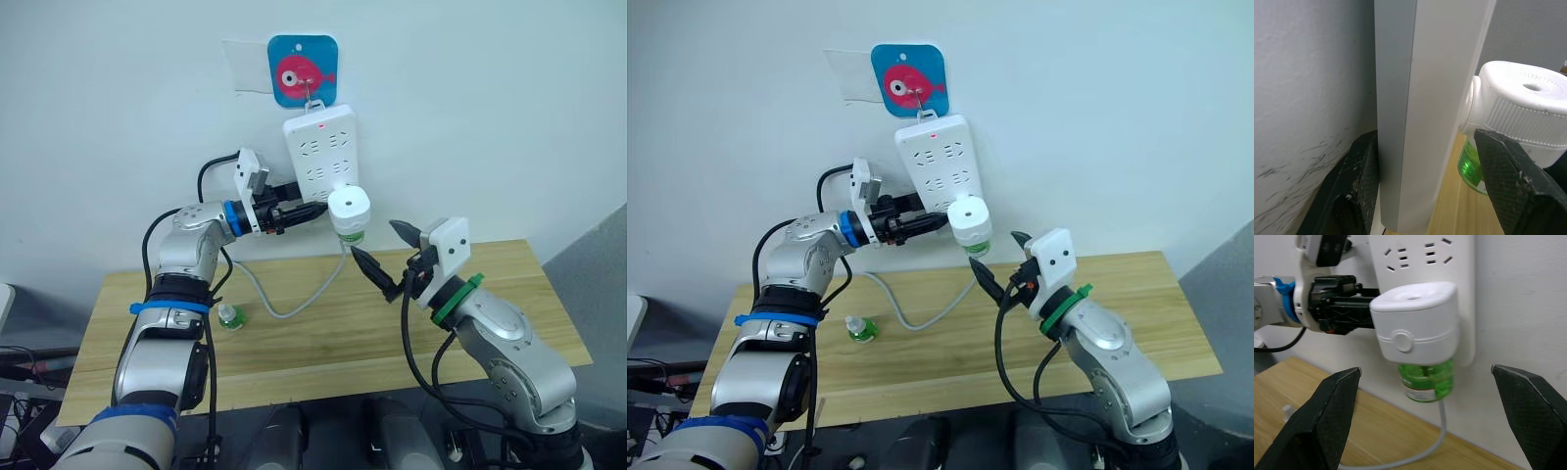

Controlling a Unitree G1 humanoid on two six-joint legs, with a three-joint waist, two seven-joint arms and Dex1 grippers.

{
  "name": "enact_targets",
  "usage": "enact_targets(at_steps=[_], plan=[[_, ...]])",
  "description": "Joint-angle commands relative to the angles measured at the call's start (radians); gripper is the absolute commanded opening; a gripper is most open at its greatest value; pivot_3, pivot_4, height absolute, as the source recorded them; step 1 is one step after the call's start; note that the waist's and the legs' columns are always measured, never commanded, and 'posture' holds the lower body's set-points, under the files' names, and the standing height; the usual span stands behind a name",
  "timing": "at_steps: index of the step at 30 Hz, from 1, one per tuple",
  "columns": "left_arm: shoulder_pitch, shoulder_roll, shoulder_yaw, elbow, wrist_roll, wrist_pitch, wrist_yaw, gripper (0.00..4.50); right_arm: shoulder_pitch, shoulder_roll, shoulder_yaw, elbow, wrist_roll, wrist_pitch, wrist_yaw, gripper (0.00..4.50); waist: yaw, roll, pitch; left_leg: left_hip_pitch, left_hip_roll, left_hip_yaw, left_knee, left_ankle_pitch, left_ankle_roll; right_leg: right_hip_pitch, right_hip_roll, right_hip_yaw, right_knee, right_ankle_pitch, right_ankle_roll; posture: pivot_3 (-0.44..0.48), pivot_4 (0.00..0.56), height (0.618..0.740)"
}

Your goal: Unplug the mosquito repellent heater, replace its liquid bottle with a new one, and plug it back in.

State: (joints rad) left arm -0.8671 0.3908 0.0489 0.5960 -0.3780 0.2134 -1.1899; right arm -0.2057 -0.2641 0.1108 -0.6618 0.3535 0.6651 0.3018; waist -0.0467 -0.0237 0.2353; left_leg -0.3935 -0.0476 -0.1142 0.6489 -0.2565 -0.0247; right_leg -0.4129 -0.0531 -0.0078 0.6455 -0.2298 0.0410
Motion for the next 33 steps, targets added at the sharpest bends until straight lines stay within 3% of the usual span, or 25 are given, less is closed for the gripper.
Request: enact_targets(at_steps=[1,5,9,22,31,33], plan=[[-0.038,-0.011,0.003,-0.047,-0.02,0.007,-0.014,3.03,-0.024,0.016,0.003,-0.04,0.006,-0.001,-0.018,4.5,0.0,0.0,0.0,0.0,0.0,0.0,0.0,0.0,0.0,0.0,0.0,0.0,0.0,0.0,0.0,-0.15,0.241,0.74],[-0.039,-0.012,0.006,-0.04,-0.016,0.001,-0.009,2.53,-0.041,0.034,0.009,-0.034,0.002,0.011,-0.038,4.5,0.0,0.0,0.0,0.0,0.0,-0.002,0.0,0.0,0.0,0.0,0.0,0.0,0.0,0.0,0.0,-0.151,0.244,0.74],[-0.038,-0.007,0.011,-0.035,-0.016,0.001,-0.011,1.32,-0.06,0.049,0.02,-0.031,-0.013,0.024,-0.065,4.5,-0.001,0.001,0.001,-0.001,0.0,-0.003,0.0,0.0,0.0,-0.001,0.0,0.0,0.0,0.0,0.0,-0.148,0.248,0.74],[-0.046,-0.013,0.009,-0.019,0.007,-0.019,0.014,1.32,-0.215,0.136,0.129,0.057,-0.16,0.081,-0.202,4.5,-0.004,0.002,0.006,-0.002,0.0,-0.004,0.001,0.002,-0.002,-0.003,0.0,0.0,0.001,0.0,0.0,-0.142,0.261,0.74],[-0.039,-0.008,0.01,-0.028,0.012,-0.029,0.023,1.32,-0.251,0.17,0.153,0.101,-0.234,0.064,-0.223,4.5,-0.004,0.002,0.006,-0.006,-0.001,-0.006,0.001,0.003,-0.004,-0.007,0.0,-0.002,0.003,0.001,-0.001,-0.131,0.261,0.74],[-0.038,-0.005,0.012,-0.028,0.011,-0.029,0.023,1.32,-0.25,0.174,0.152,0.102,-0.239,0.06,-0.22,4.12,-0.004,0.002,0.006,-0.006,0.0,-0.006,0.001,0.003,-0.004,-0.007,0.0,-0.002,0.003,0.001,-0.002,-0.124,0.259,0.74]])
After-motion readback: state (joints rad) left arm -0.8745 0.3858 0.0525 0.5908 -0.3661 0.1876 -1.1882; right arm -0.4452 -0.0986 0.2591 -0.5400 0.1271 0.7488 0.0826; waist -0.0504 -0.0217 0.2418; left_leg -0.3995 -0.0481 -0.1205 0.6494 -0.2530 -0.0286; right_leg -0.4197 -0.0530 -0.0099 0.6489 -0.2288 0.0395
